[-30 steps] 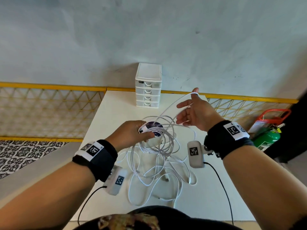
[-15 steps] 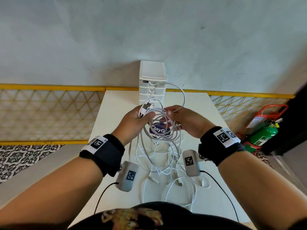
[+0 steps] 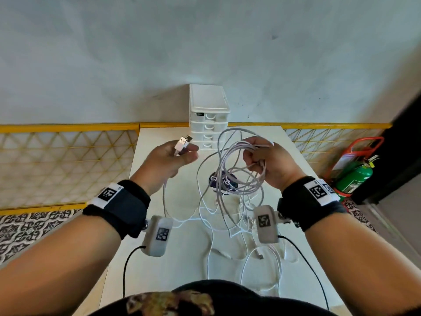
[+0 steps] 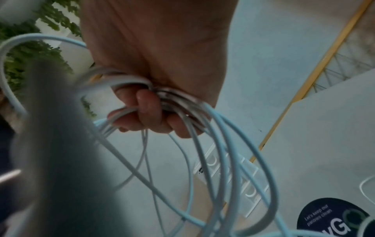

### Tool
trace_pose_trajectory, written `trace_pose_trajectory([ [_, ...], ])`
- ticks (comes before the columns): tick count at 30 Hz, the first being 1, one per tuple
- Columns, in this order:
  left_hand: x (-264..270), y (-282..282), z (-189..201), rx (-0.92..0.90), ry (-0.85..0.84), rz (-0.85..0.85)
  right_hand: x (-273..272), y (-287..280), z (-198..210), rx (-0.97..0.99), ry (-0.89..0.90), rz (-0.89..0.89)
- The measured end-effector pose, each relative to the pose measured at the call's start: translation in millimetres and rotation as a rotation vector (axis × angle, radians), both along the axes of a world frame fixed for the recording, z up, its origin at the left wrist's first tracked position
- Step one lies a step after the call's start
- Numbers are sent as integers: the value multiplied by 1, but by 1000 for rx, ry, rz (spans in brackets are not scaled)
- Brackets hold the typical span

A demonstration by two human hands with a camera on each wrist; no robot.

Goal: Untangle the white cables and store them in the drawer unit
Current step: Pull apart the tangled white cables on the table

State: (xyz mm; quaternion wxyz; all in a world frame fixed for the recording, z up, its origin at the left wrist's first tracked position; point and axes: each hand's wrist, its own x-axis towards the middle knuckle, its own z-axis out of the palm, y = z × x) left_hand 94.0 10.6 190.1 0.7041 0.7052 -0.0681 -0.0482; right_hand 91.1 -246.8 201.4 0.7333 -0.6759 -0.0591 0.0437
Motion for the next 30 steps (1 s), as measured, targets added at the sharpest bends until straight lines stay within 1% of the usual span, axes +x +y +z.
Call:
trace_pose_trajectory([
  [2,7,8,-2,-71,-2,105,0,0,5,93,35,7],
  [3,9,9,-1,-67,-9,133,2,1,7,134,47,20],
  [5,10,6,-1,-4,-39,130,6,5,7,163,62,74],
  [7,6,-3,3,117,-64,56,8,13,6,158,66,172],
  [9,3,-12,7,286,-105,-73,7,20,7,184,89,256],
  [11,0,-19,9,384,-128,-168,7,24,7,192,119,257],
  [13,-2,-21,12,380,-121,-182,9,23,7,188,136,219],
  [15,-1,-19,15,338,-124,-95,10,17,6,220,184,178],
  [17,6,-14,12,238,-84,5,11,8,3,240,245,99],
  [19,12,-8,10,97,-18,87,11,0,2,256,275,34],
  [21,14,-6,6,50,0,116,13,-8,0,283,295,-10],
  [23,11,-9,5,66,-16,90,14,-11,-2,307,322,-35],
  [27,1,-26,-1,167,-44,-39,16,-8,-2,339,346,-22],
  [30,-5,-38,-7,209,-21,-118,22,-5,-3,293,358,-41],
])
